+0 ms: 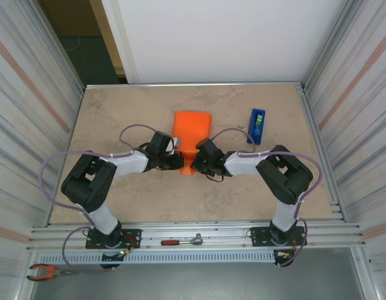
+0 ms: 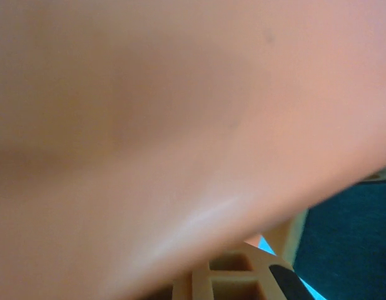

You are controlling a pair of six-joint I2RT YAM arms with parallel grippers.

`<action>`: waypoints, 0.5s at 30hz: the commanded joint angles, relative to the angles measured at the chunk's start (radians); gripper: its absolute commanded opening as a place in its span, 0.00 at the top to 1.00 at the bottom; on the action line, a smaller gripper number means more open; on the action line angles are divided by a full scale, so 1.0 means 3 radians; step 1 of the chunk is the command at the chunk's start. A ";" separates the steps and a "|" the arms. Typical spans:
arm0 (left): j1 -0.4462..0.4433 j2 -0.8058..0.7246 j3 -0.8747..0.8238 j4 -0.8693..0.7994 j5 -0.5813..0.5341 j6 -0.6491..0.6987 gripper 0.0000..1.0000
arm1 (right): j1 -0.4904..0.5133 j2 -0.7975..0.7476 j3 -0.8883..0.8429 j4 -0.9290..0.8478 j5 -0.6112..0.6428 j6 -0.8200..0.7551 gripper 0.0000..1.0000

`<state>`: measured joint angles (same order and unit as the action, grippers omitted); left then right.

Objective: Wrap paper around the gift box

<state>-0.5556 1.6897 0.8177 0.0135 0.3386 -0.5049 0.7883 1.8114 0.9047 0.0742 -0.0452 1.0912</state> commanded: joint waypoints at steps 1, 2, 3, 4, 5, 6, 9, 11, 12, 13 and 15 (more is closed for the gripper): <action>0.0015 0.0187 0.0069 0.0031 -0.0147 0.0134 1.00 | 0.0064 0.0049 -0.0024 -0.0359 0.0008 -0.0017 1.00; 0.0012 0.0232 0.0092 0.0019 -0.0160 0.0157 1.00 | 0.0062 0.0047 -0.0022 -0.0360 0.0013 -0.0019 1.00; 0.0015 0.0268 0.0101 0.0009 -0.0160 0.0169 1.00 | 0.0064 0.0047 -0.0019 -0.0364 0.0013 -0.0022 1.00; 0.0009 0.0286 0.0104 0.0011 -0.0155 0.0174 1.00 | 0.0063 0.0049 -0.0019 -0.0365 0.0008 -0.0023 1.00; 0.0008 0.0296 0.0102 0.0012 -0.0154 0.0177 1.00 | 0.0062 0.0047 -0.0019 -0.0364 0.0008 -0.0022 1.00; 0.0004 0.0295 0.0095 0.0019 -0.0152 0.0175 1.00 | 0.0067 0.0047 -0.0019 -0.0369 0.0017 -0.0022 1.00; -0.0001 0.0219 0.0087 0.0009 -0.0147 0.0158 1.00 | 0.0064 0.0046 -0.0024 -0.0366 0.0021 -0.0020 1.00; -0.0001 0.0145 0.0088 -0.0023 -0.0175 0.0157 1.00 | 0.0062 0.0053 -0.0024 -0.0365 0.0018 -0.0018 1.00; 0.0003 0.0099 0.0087 -0.0043 -0.0202 0.0163 1.00 | 0.0066 0.0057 -0.0020 -0.0360 0.0017 -0.0017 1.00; 0.0005 0.0059 0.0096 -0.0071 -0.0241 0.0175 1.00 | 0.0064 0.0059 -0.0032 -0.0356 0.0017 -0.0017 1.00; 0.0024 -0.0021 0.0096 -0.0101 -0.0293 0.0175 1.00 | 0.0065 0.0061 -0.0040 -0.0345 0.0015 -0.0012 1.00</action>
<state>-0.5545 1.7344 0.8394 0.0147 0.2958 -0.4747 0.7883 1.8114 0.9051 0.0719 -0.0448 1.0912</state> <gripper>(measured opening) 0.055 0.058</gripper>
